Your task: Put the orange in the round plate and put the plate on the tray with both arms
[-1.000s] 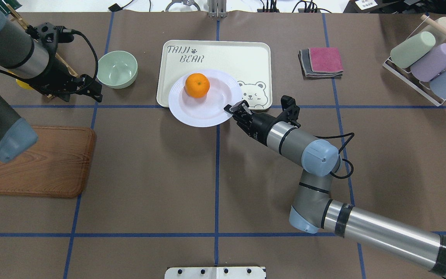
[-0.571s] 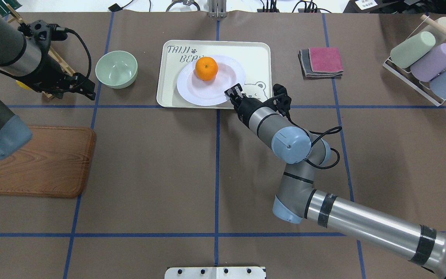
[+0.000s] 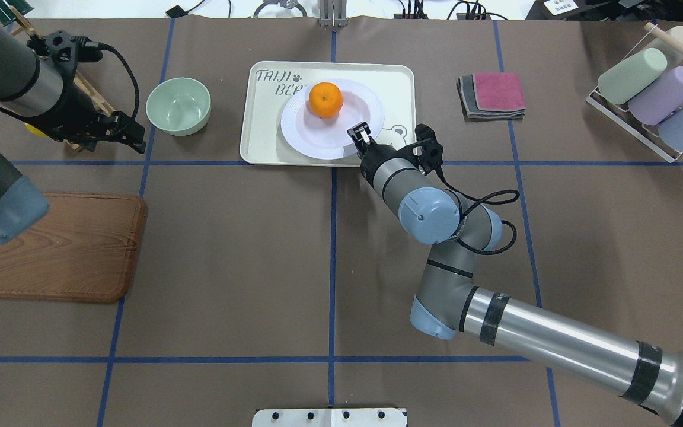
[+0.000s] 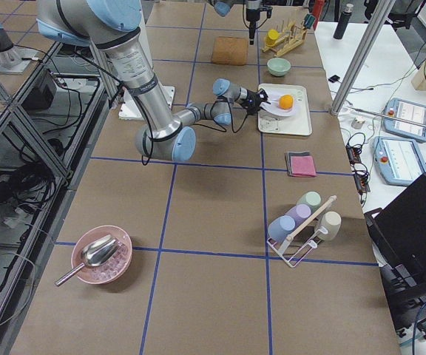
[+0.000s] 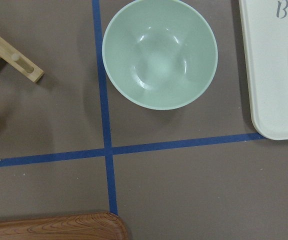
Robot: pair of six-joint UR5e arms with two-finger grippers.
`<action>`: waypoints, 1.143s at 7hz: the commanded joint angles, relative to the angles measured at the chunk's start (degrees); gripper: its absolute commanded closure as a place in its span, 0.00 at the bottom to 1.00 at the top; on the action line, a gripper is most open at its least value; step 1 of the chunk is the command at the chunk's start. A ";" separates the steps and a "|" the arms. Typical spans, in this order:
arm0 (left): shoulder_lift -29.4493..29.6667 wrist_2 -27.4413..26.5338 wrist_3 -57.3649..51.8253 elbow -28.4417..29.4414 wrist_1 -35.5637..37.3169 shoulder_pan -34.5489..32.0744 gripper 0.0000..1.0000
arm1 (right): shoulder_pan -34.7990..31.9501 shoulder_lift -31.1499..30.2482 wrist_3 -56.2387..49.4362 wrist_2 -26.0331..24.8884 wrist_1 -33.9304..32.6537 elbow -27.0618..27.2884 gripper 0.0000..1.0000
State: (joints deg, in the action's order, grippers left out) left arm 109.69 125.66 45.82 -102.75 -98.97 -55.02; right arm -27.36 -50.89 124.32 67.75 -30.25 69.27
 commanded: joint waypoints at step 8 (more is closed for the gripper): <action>-18.07 0.29 -37.84 -1.14 0.09 -16.67 0.02 | -23.50 -13.61 -76.59 44.71 -56.38 37.94 0.00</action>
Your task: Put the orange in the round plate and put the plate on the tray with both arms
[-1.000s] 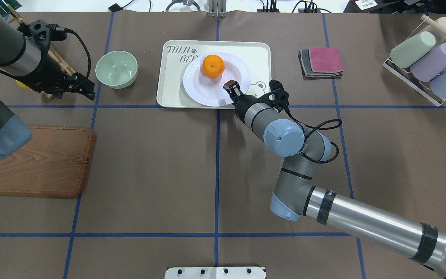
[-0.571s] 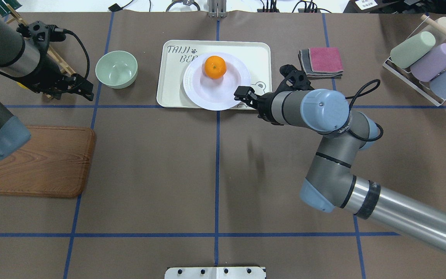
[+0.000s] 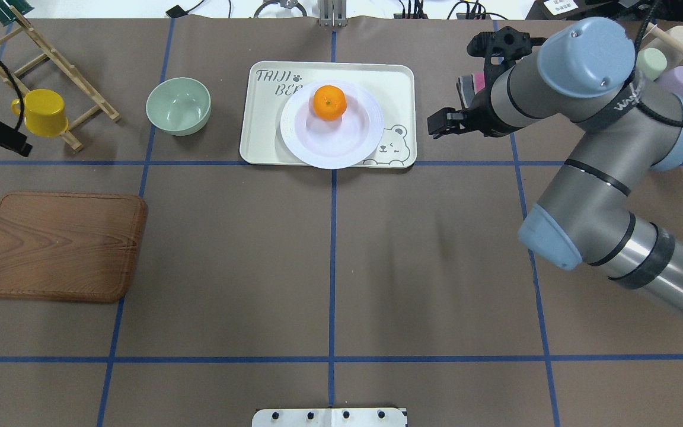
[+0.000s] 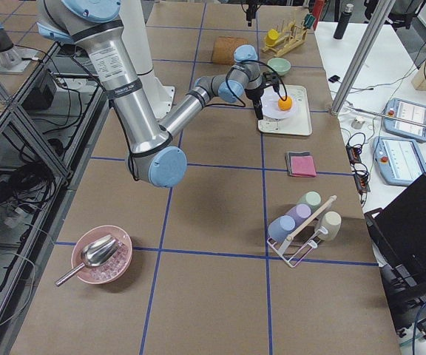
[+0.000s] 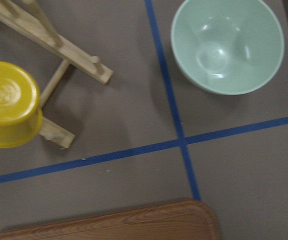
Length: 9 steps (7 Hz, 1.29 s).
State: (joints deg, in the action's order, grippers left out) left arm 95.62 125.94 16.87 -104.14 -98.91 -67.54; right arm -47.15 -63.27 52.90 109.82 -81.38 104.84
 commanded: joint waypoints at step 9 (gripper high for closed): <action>-9.39 5.72 -24.79 6.67 1.26 -17.80 0.00 | -42.11 -31.82 -61.81 28.26 -20.44 -0.42 0.00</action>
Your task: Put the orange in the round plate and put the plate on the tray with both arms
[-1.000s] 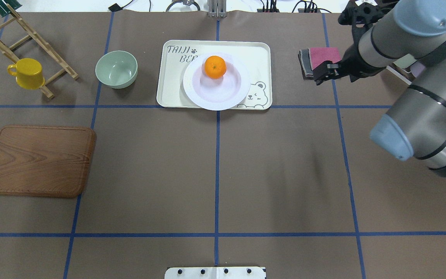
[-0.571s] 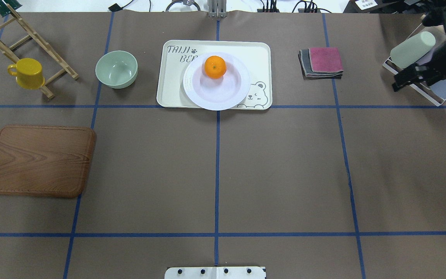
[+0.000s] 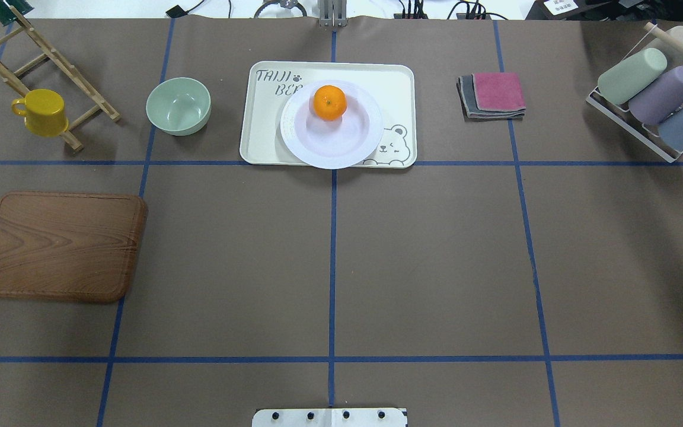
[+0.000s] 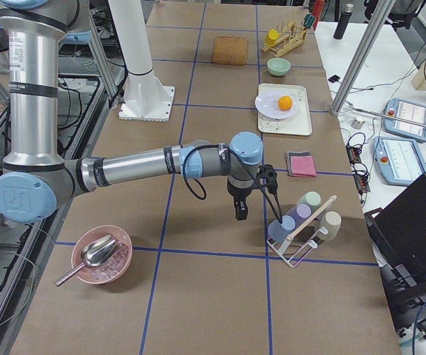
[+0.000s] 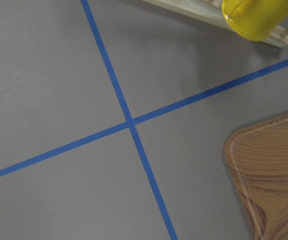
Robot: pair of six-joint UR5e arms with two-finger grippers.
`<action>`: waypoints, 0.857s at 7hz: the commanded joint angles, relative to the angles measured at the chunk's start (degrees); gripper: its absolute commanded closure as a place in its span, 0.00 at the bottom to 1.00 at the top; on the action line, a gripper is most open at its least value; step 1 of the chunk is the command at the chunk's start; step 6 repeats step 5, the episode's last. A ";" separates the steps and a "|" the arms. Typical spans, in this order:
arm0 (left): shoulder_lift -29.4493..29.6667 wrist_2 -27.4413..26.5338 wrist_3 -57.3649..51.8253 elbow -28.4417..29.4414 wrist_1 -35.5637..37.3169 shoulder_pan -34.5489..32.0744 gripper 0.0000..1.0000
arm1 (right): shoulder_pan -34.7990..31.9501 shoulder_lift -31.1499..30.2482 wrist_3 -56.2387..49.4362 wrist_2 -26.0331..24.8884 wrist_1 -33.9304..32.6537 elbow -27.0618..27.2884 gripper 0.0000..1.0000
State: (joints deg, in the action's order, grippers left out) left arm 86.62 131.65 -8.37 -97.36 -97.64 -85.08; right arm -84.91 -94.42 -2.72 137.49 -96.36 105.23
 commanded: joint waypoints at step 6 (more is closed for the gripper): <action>-1.99 0.01 0.46 -0.20 -0.09 -0.44 0.00 | -5.97 0.29 -5.98 -0.21 -6.12 -0.11 0.00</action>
